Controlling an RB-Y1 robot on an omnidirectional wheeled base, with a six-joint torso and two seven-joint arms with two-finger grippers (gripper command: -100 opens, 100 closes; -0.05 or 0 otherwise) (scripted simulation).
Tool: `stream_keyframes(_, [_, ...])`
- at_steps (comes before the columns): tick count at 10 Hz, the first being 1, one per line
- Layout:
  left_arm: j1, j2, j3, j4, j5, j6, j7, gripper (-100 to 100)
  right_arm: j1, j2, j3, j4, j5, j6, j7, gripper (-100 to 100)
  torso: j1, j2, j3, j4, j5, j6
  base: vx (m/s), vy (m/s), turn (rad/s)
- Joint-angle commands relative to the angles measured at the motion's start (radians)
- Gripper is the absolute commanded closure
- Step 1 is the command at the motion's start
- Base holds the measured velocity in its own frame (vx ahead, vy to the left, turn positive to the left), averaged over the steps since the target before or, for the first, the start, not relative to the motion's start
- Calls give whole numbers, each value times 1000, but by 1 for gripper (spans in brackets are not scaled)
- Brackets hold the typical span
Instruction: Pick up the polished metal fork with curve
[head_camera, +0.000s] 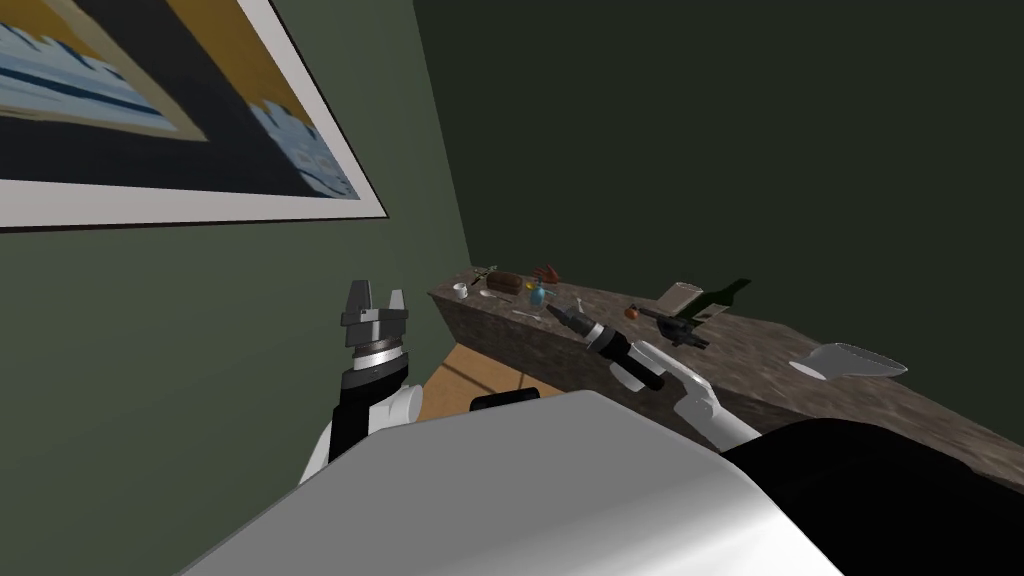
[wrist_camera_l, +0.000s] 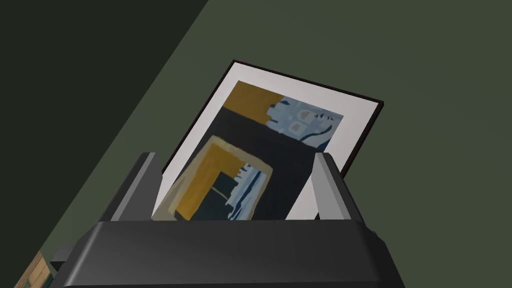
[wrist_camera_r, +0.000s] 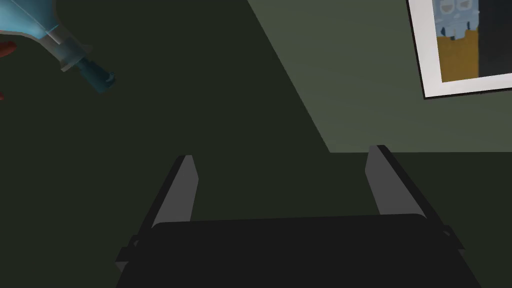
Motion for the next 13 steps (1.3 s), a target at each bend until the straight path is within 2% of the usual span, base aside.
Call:
stream_keyframes(1, [0, 0, 0, 0, 0, 0, 0, 0, 7, -50, 14, 26, 29, -3, 9, -100, 0, 0, 0, 0, 0, 0, 44, 56, 132])
stream_keyframes(2, [0, 0, 0, 0, 0, 0, 0, 0, 7, -77, 14, 26, 29, -3, 9, -100, 1, -1, 0, 0, 0, 0, 35, 50, 77])
stream_keyframes(3, [0, 0, 0, 0, 0, 0, 0, 0, 14, -108, 25, 55, 51, -8, 15, -100, 0, 0, 0, 0, 0, 0, 43, 69, 157])
stream_keyframes(4, [0, 0, 0, 0, 0, 0, 0, 0, 14, -137, 25, 55, 51, -8, 15, -100, 1, -1, 0, 0, 0, -1, 41, 55, 70])
stream_keyframes(5, [0, 0, 0, 0, 0, 0, 0, 0, 21, -171, 38, 86, 73, -16, 20, -100, 1, -1, 0, 0, 0, 0, 62, 64, 147])
stream_keyframes(6, [0, 0, 0, 0, 0, 0, 0, 0, 21, -199, 38, 86, 73, -16, 20, -100, 1, -2, -1, 0, 0, 0, 51, 48, 64])
stream_keyframes(7, [0, 0, 0, 0, 0, 0, 0, 0, 29, -229, 51, 119, 94, -24, 24, -100, 0, -1, -1, 0, 0, 0, 62, 56, 133])
stream_keyframes(8, [0, 0, 0, 0, 0, 0, 0, 0, 29, -256, 51, 119, 94, -24, 24, -100, 1, -2, -1, 0, 0, 0, 57, 52, 76])
stream_keyframes(9, [0, 0, 0, 0, 0, 0, 0, 0, 39, -284, 65, 153, 114, -34, 28, -100, 1, -1, -1, 0, 0, 0, 59, 57, 159])
stream_keyframes(11, [0, 0, 0, 0, 0, 0, 0, 0, 39, -320, 65, 153, 114, -34, 28, -100, 0, -1, -1, 0, 0, 0, 40, 32, 22])
stream_keyframes(12, [0, 0, 0, 0, 0, 0, 0, 0, 49, -359, 80, 188, 133, -45, 32, -100, -1, 0, 0, 0, 0, 0, 57, 42, 151])
stream_keyframes(13, [0, 0, 0, 0, 0, 0, 0, 0, 49, -378, 80, 188, 133, -45, 32, -100, 0, -1, -1, 0, 0, 0, 58, 39, 79])
